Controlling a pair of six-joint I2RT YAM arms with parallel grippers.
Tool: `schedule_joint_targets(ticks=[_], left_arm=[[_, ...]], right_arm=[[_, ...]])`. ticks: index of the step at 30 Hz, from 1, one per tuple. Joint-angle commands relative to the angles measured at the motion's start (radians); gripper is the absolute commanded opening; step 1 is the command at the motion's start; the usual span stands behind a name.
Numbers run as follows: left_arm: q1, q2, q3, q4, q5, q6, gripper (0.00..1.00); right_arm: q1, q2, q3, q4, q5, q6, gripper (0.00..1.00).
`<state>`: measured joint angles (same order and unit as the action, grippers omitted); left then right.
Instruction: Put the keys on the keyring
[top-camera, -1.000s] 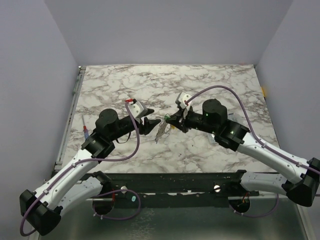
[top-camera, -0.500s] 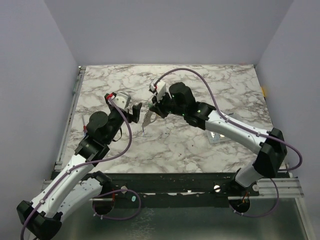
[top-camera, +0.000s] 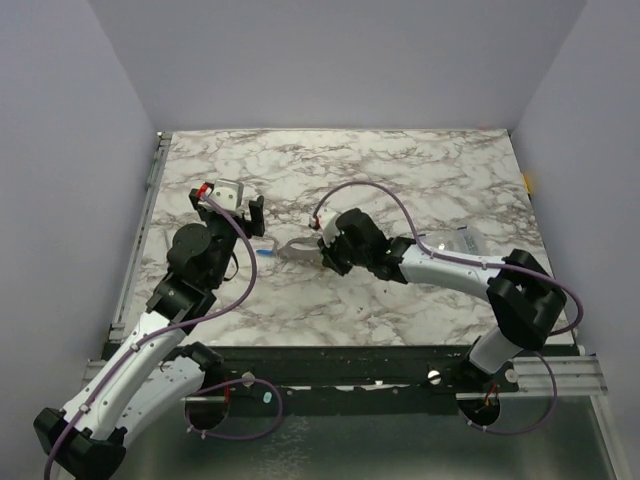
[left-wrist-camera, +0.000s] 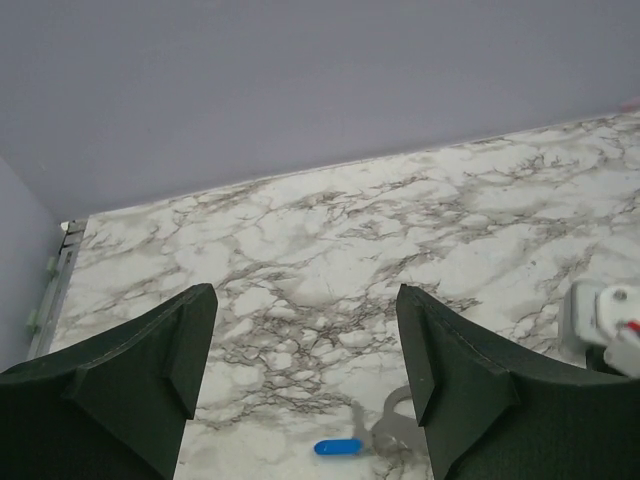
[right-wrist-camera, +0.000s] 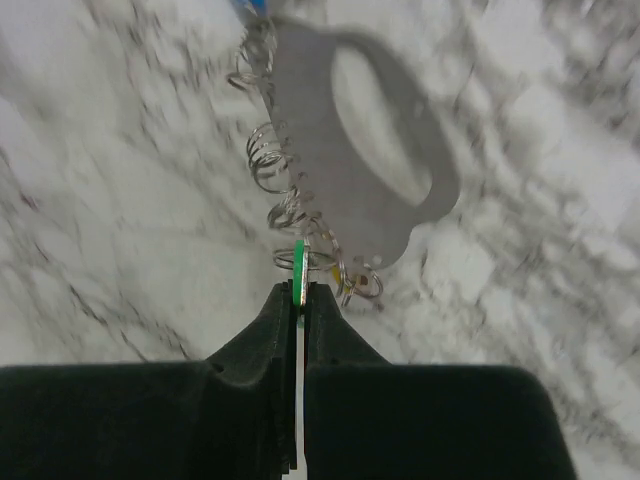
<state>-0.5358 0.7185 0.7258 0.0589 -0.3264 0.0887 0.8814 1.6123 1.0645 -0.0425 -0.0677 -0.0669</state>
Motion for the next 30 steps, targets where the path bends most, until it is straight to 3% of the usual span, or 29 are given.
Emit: schedule_joint_targets(ticks=[1, 11, 13, 14, 18, 23, 24, 25, 26, 30], left_arm=[[0.007, 0.003, 0.018, 0.005, 0.000, -0.020, 0.79], [0.010, 0.010, 0.019, 0.005, 0.004, -0.023, 0.78], [0.010, 0.014, 0.018, 0.004, 0.006, -0.023, 0.78], [0.009, 0.017, 0.018, 0.005, 0.008, -0.023, 0.78], [0.010, 0.025, 0.018, 0.005, 0.009, -0.023, 0.78], [0.010, 0.033, 0.017, 0.005, 0.003, -0.020, 0.79], [0.010, 0.034, 0.015, 0.005, -0.001, -0.021, 0.83], [0.010, 0.037, 0.013, 0.006, -0.007, -0.023, 0.95], [0.010, 0.039, 0.009, 0.010, -0.016, -0.025, 0.98], [0.010, 0.070, 0.010, 0.011, -0.061, -0.029, 0.99]], right_arm=[[-0.009, -0.039, -0.152, 0.006, 0.000, 0.036, 0.01], [-0.013, -0.030, -0.184, -0.189, -0.030, 0.114, 0.01], [-0.013, -0.031, -0.185, -0.209, -0.026, 0.127, 0.04], [-0.013, -0.034, -0.186, -0.219, -0.024, 0.133, 0.12], [-0.014, -0.078, -0.192, -0.258, 0.024, 0.159, 0.56], [-0.015, -0.196, -0.192, -0.243, 0.141, 0.182, 0.97], [-0.015, -0.225, -0.194, -0.224, 0.148, 0.185, 1.00], [-0.016, -0.253, -0.195, -0.203, 0.158, 0.188, 1.00], [-0.016, -0.284, -0.196, -0.182, 0.170, 0.190, 1.00], [-0.018, -0.395, -0.201, -0.068, 0.307, 0.220, 1.00]])
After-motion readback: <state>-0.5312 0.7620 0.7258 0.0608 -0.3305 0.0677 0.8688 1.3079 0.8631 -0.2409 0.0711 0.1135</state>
